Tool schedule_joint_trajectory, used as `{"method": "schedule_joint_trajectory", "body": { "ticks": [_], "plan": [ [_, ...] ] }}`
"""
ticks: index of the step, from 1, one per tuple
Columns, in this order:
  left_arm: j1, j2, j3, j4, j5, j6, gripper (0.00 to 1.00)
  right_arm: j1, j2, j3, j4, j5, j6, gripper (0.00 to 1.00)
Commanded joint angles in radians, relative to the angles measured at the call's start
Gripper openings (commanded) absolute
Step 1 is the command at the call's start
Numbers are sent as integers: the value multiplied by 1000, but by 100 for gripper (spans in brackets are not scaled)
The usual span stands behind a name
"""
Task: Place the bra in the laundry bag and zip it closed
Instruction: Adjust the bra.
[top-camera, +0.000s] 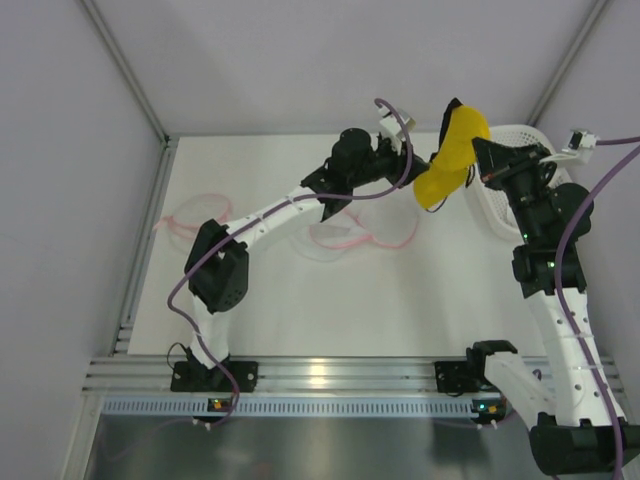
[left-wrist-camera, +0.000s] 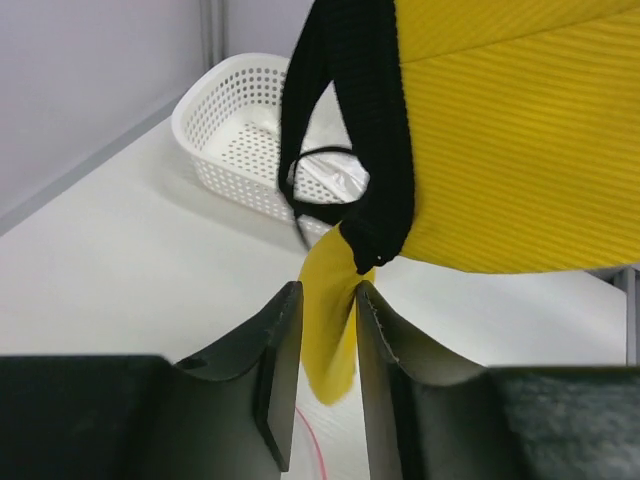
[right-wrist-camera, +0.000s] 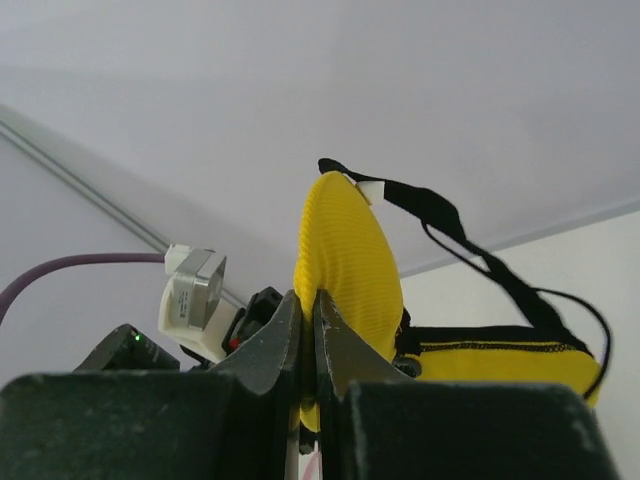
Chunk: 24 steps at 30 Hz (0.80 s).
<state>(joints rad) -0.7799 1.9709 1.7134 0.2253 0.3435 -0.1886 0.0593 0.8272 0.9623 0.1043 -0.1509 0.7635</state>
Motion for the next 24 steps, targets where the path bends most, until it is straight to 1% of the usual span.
{"method": "schedule_joint_trajectory", "body": {
  "ticks": [1,4,9,11,14,15,21,22,23,24],
  "plan": [
    [-1,8,45,63,-89,2,30,20,-19,15,67,-6,40,0],
    [-5,23,60,71,-94,-17,29,25,-26,3,93,-6,68,0],
    [-10,34,58,123,-20,-29,36,34,-26,10,80,-1,53,0],
    [-13,42,75,126,-5,-28,38,33,-27,7,80,-6,53,0],
    [-13,63,97,128,70,-32,45,33,-30,6,77,-7,50,0],
    [-13,74,100,128,84,-35,48,34,-30,6,75,-7,45,0],
    [-16,104,118,128,118,-43,49,34,-36,4,72,2,42,0],
    [-18,109,123,126,123,-43,52,34,-33,6,72,-1,42,0],
    [-18,115,132,129,129,-41,63,33,-31,6,74,-6,43,0],
    [-19,124,135,131,129,-41,66,33,-33,9,74,-7,42,0]
  ]
}}
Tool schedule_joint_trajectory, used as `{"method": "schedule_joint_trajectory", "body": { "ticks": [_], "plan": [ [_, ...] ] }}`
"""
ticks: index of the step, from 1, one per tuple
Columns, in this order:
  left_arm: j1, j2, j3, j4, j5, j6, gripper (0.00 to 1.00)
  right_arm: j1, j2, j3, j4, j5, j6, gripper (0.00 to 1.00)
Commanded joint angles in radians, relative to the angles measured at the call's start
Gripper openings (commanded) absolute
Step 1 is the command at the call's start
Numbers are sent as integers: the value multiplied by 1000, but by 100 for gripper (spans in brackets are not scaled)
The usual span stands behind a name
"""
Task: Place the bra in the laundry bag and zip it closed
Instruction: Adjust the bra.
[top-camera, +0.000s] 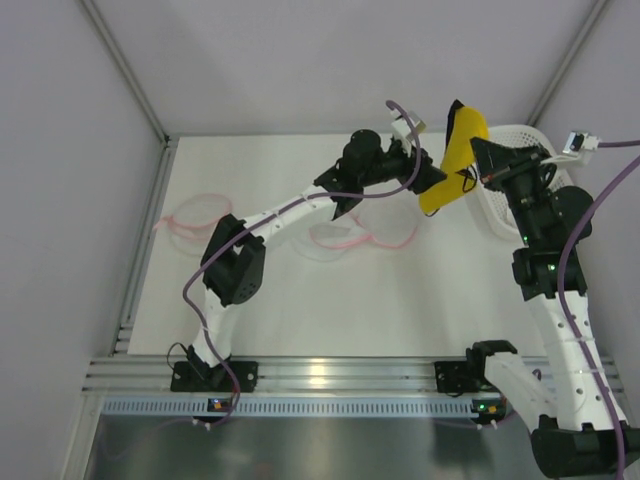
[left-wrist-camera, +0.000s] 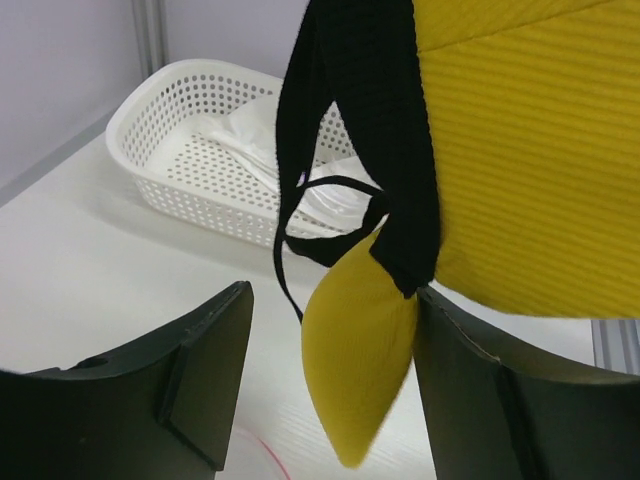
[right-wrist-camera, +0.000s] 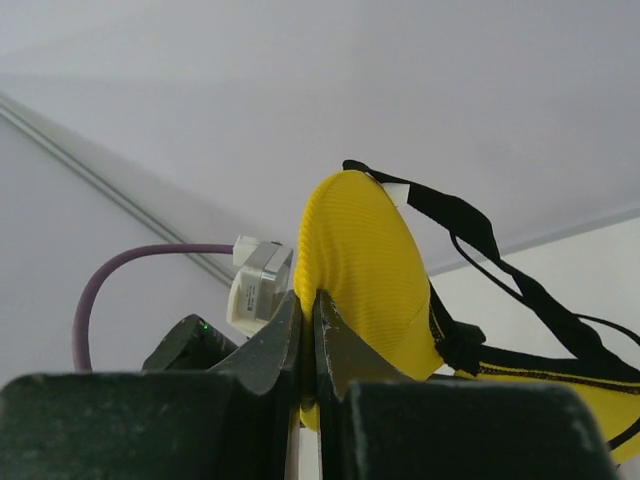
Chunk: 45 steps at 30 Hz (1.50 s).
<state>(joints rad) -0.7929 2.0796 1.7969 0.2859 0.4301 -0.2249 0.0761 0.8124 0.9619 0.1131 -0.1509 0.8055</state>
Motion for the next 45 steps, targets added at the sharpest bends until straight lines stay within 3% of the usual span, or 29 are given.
{"method": "schedule_joint_trajectory", "body": {
  "ticks": [1,5,8,9,11,12,13,19,22,23,26,29,34,38,43,45],
  "plan": [
    [-6,19,53,76,41,-11,69,16,-18,9,65,-7,0,0],
    [-6,37,68,98,27,-33,67,17,-25,12,57,-1,-6,0],
    [-8,39,75,98,6,-37,43,17,-30,14,50,7,-14,0],
    [-8,28,70,98,-7,-36,29,17,-30,12,43,10,-22,0],
    [-8,10,49,96,-56,-27,15,16,-32,5,28,27,-26,0],
    [-8,-16,38,98,-79,-24,2,17,-39,-9,25,33,-31,0],
    [-8,-32,15,96,-138,-24,0,16,-42,-18,20,45,-29,0],
    [-3,-142,-5,24,-358,15,0,16,-105,-127,3,79,-19,0],
    [1,-193,-11,-27,-453,68,0,17,-145,-195,-32,105,-3,30],
    [3,-208,-17,-36,-467,87,0,16,-153,-209,-42,108,0,52],
    [3,-271,-54,-36,-488,145,0,16,-163,-236,-84,76,-8,76],
    [6,-331,-83,-34,-543,192,0,16,-145,-207,-157,39,-63,87],
    [29,-388,-129,-62,-484,216,0,16,-131,-170,-211,28,-146,90],
    [55,-426,-134,-139,-465,245,0,16,-122,-196,-78,-84,-190,88],
    [64,-461,-143,-229,-567,154,0,19,-59,-207,80,-260,-180,85],
    [64,-483,-160,-243,-535,153,0,33,-13,-189,134,-304,-178,81]
  ]
}}
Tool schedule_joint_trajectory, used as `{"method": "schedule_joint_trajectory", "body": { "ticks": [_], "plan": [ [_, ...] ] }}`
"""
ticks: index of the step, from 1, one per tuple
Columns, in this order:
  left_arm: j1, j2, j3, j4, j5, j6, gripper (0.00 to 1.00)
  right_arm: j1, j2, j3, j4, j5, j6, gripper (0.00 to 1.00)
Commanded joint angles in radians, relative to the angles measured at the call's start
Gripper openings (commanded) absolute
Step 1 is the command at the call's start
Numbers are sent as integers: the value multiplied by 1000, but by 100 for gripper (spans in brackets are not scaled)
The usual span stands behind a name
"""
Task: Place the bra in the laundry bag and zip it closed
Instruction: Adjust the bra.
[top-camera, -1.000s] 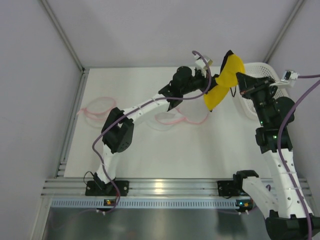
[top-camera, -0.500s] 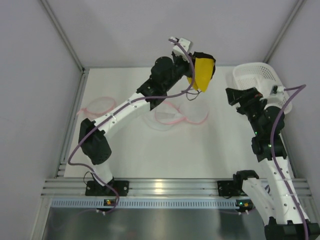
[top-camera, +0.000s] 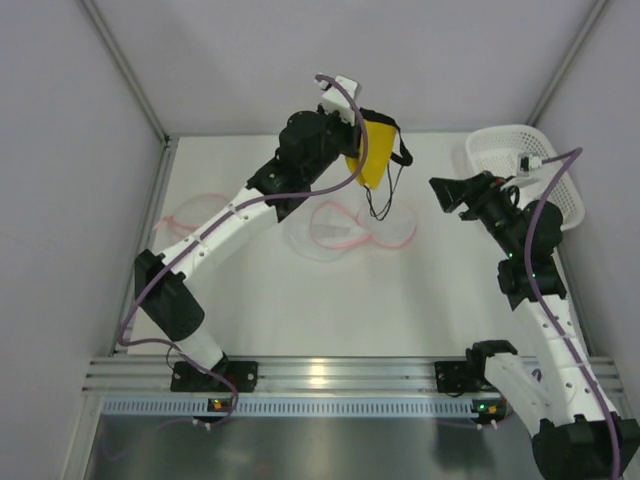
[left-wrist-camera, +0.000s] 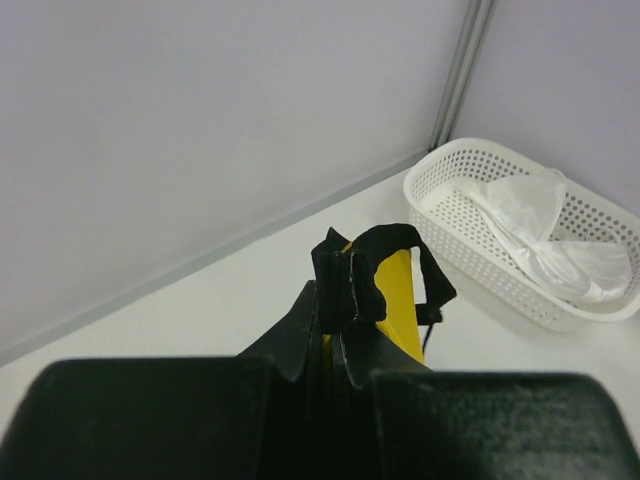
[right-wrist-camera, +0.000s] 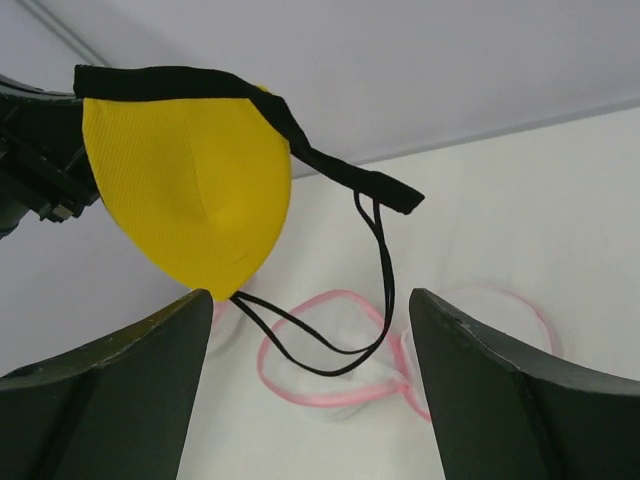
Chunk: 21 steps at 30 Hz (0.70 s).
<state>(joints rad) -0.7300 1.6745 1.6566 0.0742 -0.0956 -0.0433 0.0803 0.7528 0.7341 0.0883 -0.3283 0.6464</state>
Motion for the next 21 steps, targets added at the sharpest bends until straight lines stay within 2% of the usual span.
{"method": "schedule_joint_trajectory", "body": {
  "ticks": [1,5,6,9,13,15,16,19,21],
  "plan": [
    [1,-87,-46,-31,11,-24,0,38,65,48,169,-135,-21,80],
    [0,-107,-63,-62,-55,26,0,101,143,115,154,-109,-74,78],
    [0,-108,-48,-117,-134,34,0,119,166,126,124,-80,-91,78],
    [0,-117,-28,-183,-222,74,0,133,190,149,116,-98,-120,78],
    [0,-174,-69,-203,-129,63,0,168,212,148,189,-210,-194,79],
    [0,-183,-77,-211,-102,43,0,206,240,163,215,-262,-231,81],
    [0,-180,-72,-226,-133,2,0,219,252,177,223,-267,-226,82],
    [0,-151,-21,-296,-327,-128,0,265,299,198,237,-250,-179,82],
    [0,-138,5,-318,-400,-210,0,327,307,200,234,-201,-229,83]
  ]
}}
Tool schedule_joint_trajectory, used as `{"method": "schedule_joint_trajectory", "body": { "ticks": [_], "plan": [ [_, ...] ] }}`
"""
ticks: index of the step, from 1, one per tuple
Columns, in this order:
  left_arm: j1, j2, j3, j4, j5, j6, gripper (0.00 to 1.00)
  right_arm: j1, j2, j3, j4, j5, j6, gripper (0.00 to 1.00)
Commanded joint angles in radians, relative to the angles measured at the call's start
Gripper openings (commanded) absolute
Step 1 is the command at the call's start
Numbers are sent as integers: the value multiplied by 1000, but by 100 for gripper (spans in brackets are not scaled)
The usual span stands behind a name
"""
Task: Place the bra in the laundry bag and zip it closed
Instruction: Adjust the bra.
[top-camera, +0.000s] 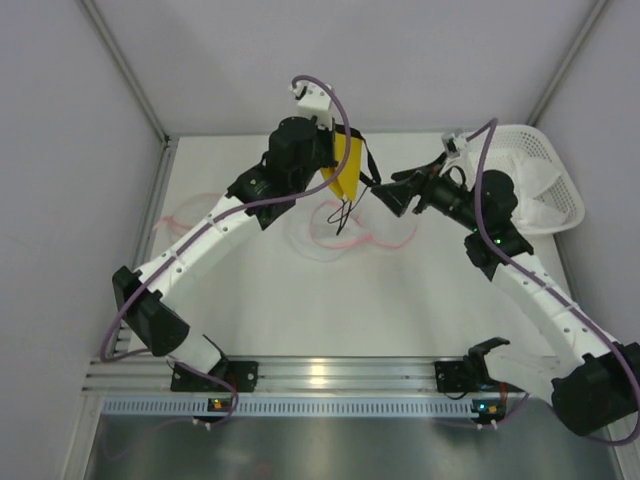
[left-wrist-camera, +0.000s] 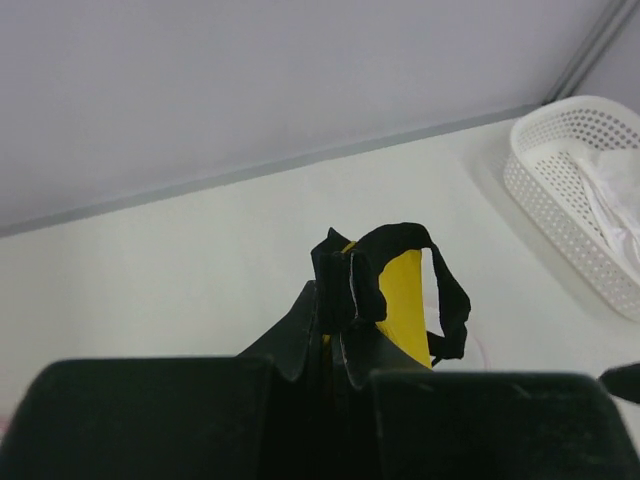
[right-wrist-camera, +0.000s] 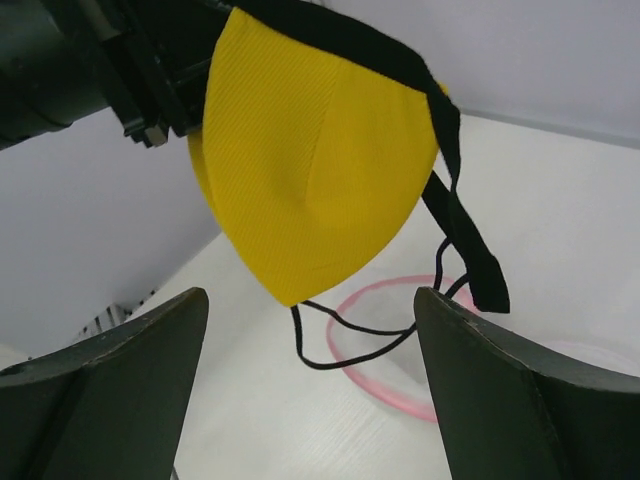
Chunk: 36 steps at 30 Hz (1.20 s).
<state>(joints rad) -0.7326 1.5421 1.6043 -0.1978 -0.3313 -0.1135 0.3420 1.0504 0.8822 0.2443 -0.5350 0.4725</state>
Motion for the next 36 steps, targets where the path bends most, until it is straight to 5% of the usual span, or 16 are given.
{"method": "schedule_joint_trajectory", "body": {
  "ticks": [1,6,24,30,36],
  "plan": [
    [2,7,63,-55,-214,-162,0,93,7,63,58,50,-90,86],
    [2,24,71,-89,-296,-307,0,274,25,84,47,213,-336,87],
    [2,-2,37,-134,-241,-528,0,385,240,193,108,352,-673,86],
    [2,-19,37,-134,-245,-554,0,393,286,218,119,352,-703,78],
    [2,-28,42,-134,-189,-561,0,397,312,259,78,362,-756,42]
  ]
}}
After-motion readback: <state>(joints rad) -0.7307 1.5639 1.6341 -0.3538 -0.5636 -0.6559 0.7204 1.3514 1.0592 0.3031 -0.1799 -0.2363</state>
